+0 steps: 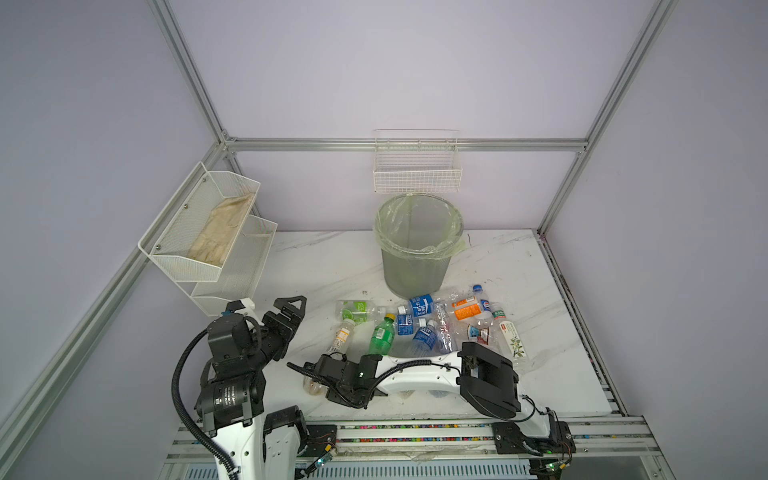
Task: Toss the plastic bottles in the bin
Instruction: 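Lower the right gripper and close it on the red cap of the round bottle, then carry the round bottle over the bin with the right gripper while the left arm advances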
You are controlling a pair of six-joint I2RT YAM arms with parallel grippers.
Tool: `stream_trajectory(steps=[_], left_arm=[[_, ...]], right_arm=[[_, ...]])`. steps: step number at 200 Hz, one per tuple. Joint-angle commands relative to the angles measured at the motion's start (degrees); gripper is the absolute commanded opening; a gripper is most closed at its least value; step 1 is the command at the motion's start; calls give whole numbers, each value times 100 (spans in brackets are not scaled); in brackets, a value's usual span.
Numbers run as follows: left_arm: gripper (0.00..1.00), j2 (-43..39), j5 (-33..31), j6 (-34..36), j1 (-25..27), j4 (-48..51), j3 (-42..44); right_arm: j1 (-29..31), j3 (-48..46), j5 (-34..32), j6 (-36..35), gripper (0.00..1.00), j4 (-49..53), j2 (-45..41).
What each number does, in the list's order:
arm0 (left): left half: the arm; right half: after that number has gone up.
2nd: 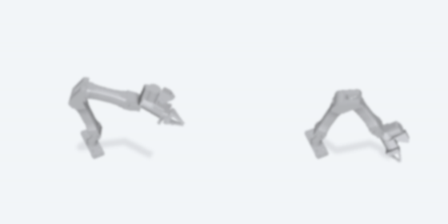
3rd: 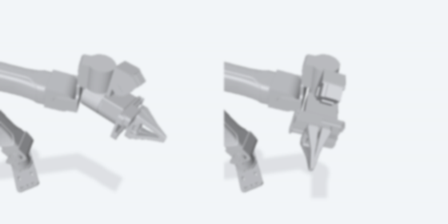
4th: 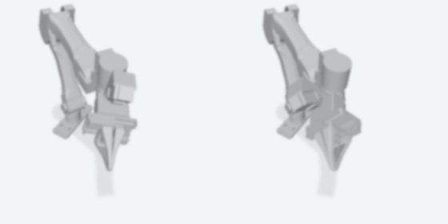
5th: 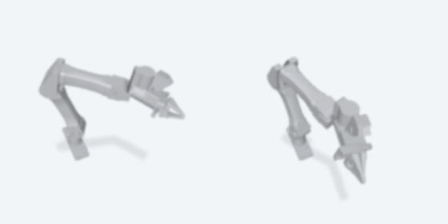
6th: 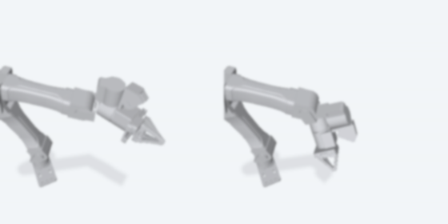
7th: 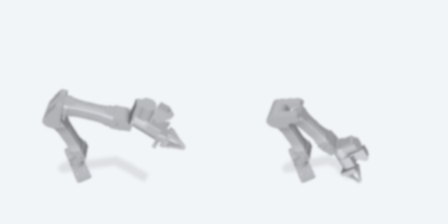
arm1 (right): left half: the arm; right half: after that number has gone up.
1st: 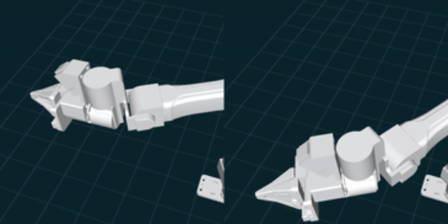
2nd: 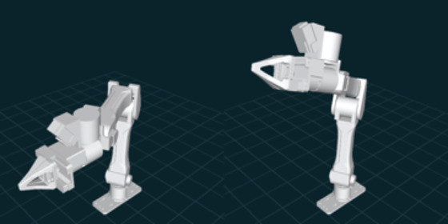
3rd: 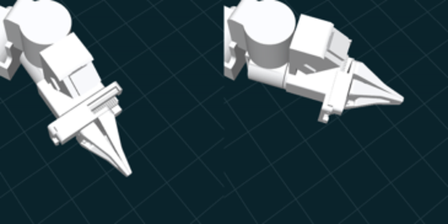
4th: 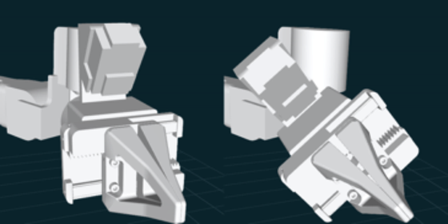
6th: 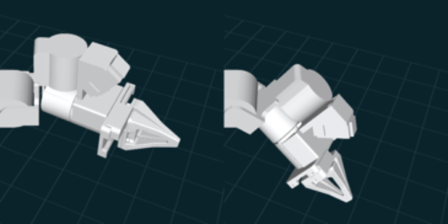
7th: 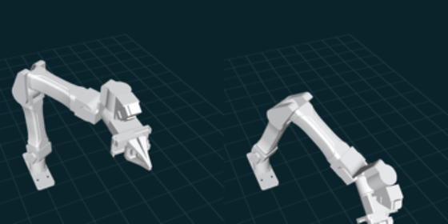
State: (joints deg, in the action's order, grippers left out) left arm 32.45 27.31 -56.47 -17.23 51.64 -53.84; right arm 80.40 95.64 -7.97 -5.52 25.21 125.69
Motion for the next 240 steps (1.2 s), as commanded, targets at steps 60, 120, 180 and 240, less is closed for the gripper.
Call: stream_trajectory(steps=[60, 120, 180, 240], left_arm=[[100, -14, 82, -5, 0, -145, 61], [100, 18, 14, 39, 1, -128, -74], [100, -15, 106, -40, 3, -226, 35], [100, -243, 512, -254, 33, -431, 590]], right_arm=[[182, -75, -6, 248, 35, 97, -622], [253, -536, -458, 741, 26, 122, -1898], [257, -1956, -1344, 1386, 23, -284, -4089], [248, -2327, -3248, 1804, 22, -368, -6229]])
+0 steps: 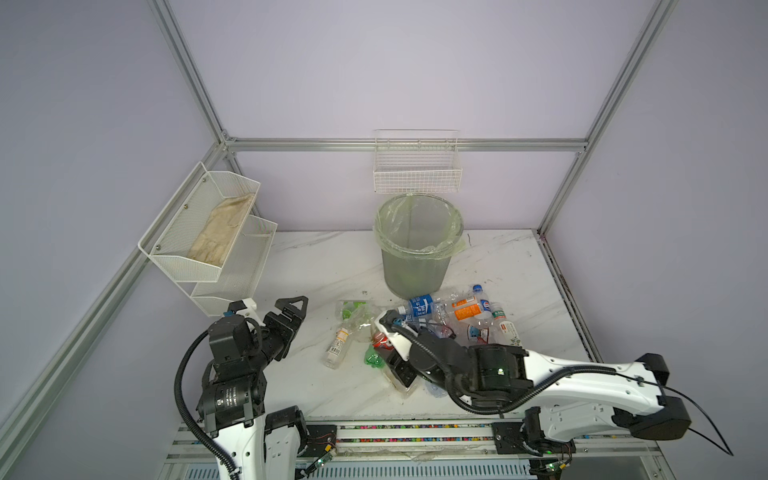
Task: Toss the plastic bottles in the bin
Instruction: 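Carry the round bottle over the bin with the right gripper while the left arm advances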
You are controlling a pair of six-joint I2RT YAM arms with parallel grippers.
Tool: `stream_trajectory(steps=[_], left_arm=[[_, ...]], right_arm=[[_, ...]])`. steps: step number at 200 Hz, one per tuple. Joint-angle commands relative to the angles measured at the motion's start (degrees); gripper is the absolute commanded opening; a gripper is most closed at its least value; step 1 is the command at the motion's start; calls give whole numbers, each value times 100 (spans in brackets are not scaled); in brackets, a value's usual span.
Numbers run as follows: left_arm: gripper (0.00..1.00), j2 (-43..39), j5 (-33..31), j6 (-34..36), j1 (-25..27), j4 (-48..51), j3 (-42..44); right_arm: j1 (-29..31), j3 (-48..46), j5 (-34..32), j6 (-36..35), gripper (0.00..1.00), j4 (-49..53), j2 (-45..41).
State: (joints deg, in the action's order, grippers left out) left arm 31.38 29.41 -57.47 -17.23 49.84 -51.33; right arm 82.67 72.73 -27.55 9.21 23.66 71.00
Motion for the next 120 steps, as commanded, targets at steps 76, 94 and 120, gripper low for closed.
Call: stream_trajectory(steps=[76, 94, 120], left_arm=[[100, -1024, -32, -344, 348, -349, 943], [100, -907, -32, -272, 403, -420, 863], [100, -486, -156, -159, 850, -720, 725]], right_arm=[[21, -489, -2617, 567, 0, -477, -2269], [21, -381, -2730, 557, 1, -459, -2161], [-33, -155, -2962, 441, 1, -450, -1827]])
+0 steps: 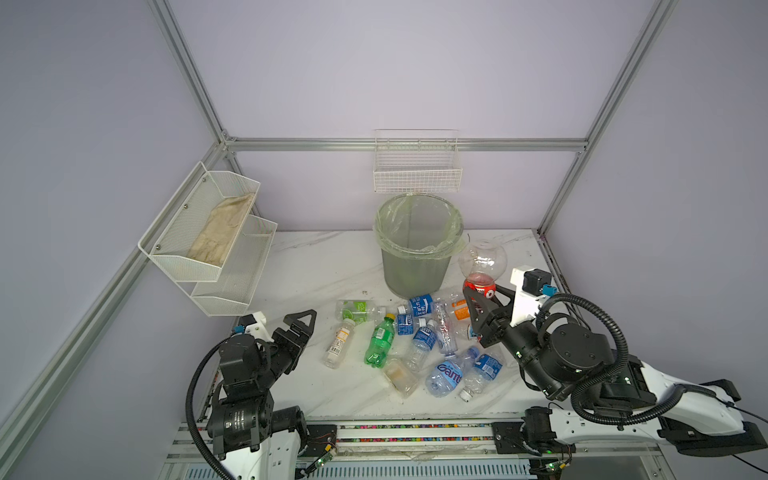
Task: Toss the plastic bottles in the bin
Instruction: 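Carry the round bottle over the bin with the right gripper while the left arm advances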
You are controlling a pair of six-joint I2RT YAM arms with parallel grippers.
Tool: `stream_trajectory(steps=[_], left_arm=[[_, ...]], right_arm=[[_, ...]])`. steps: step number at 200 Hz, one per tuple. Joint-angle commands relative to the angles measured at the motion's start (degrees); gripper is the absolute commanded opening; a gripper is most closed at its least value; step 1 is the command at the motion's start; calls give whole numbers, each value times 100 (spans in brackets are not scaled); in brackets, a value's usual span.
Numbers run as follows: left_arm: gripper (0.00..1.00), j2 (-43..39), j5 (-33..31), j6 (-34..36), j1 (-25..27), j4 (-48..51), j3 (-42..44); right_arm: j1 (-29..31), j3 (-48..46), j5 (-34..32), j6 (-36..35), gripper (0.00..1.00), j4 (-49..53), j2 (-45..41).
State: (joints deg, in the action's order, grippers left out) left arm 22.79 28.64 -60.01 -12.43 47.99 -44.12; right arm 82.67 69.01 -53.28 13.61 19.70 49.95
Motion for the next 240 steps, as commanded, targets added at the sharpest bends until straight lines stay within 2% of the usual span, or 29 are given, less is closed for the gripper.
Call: stream_trajectory(steps=[1, 15, 40, 53, 67, 87, 118, 149, 181, 206, 218, 222, 226, 233, 240], left_arm=[[100, 392, -92, 95, 406, -553, 2], [100, 721, -605, 124, 1133, -855, -60], [100, 1756, -2043, 503, 2763, -1165, -599], [100, 2282, -2205, 624, 3212, -1202, -1013], [100, 2575, -2407, 713, 3540, -1222, -1279], [100, 2338, -2665, 719, 3760, -1382, -1143], [100, 1574, -2586, 504, 3797, -1564, -467], [100, 1113, -2486, 303, 3809, -1545, -54], [100, 1132, -2478, 270, 3835, -1538, -134], [100, 1347, -2443, 305, 3887, -1538, -334], [100, 1394, -2442, 312, 3934, -1530, -388], [100, 1395, -2450, 314, 3952, -1529, -402], [100, 1387, -2456, 312, 3970, -1521, -397], [100, 1363, -2467, 314, 4001, -1511, -396], [100, 1323, -2477, 321, 4019, -1490, -383]], right_arm=[[-41, 226, -392, -7, 1, -54, 295], [-242, 422, -292, -114, 1, -55, 552], [-1103, 687, 838, -48, 0, -79, 945], [-1445, 796, 1297, 35, 0, -79, 1103], [-1536, 885, 1381, 25, 0, -73, 1180], [-1613, 1007, 1408, -59, 0, -42, 1269], [-1844, 1175, 1557, -199, 0, -50, 1394], [-2569, 1547, 2297, -393, 0, -45, 1930], [-3129, 2298, 2806, -494, 3, -8, 2829], [-3869, 3010, 3611, -436, 3, 154, 3877], [-4117, 3481, 3703, -385, 5, 480, 4410], [-4161, 3652, 3668, -372, 8, 618, 4576], [-4176, 3809, 3627, -373, 20, 747, 4704], [-4189, 4036, 3505, -354, 59, 954, 4882], [-4189, 4211, 3371, -330, 80, 1115, 4987]])
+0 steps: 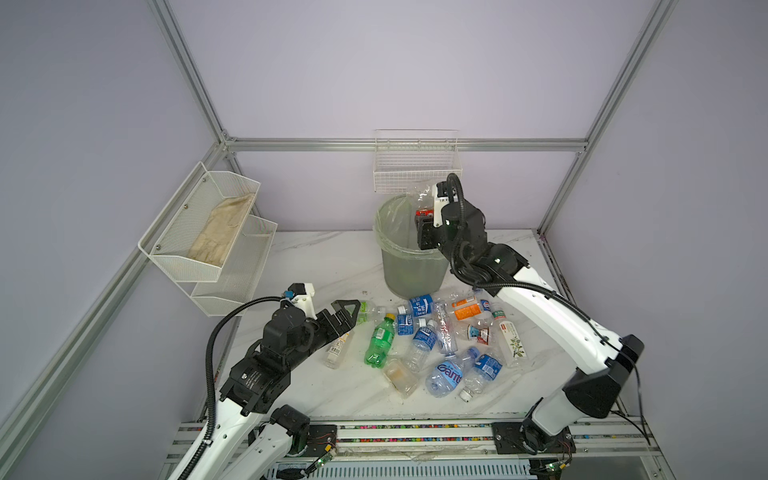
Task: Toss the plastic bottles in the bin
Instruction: 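Carry the round bottle over the bin with the right gripper while the left arm advances, then open the right gripper to drop the round bottle into the bin, then move the right gripper toward the pile while the left gripper nears the green bottle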
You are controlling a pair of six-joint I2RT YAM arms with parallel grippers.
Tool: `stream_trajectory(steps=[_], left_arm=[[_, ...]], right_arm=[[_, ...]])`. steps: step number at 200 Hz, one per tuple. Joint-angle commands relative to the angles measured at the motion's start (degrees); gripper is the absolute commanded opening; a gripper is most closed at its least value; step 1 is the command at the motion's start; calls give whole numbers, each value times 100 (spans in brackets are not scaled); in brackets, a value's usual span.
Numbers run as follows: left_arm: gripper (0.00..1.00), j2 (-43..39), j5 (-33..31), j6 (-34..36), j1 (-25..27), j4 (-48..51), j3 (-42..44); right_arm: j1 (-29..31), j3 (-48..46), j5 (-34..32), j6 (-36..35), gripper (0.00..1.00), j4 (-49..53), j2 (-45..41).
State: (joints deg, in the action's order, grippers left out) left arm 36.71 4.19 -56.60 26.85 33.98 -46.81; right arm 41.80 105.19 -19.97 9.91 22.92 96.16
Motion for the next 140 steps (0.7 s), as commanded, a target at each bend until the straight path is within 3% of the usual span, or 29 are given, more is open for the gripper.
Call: stream_trajectory(steps=[1, 7, 11, 80, 140], left_arm=[[100, -77, -36, -19, 87, -82, -116], [100, -120, -55, -18, 112, -56, -99], [100, -146, -74, -18, 116, -37, -85], [100, 175, -164, 156, 192, 3, -218], [100, 543, -603, 537, 942, -5, -430]], right_arm=[[-102, 610, 25, 43, 83, 815, 372], [-102, 687, -59, 63, 95, 898, 391], [-102, 687, -124, 59, 97, 915, 362], [-102, -127, -148, 12, 97, 487, -797], [-102, -1013, 284, 341, 97, 378, -1689]])
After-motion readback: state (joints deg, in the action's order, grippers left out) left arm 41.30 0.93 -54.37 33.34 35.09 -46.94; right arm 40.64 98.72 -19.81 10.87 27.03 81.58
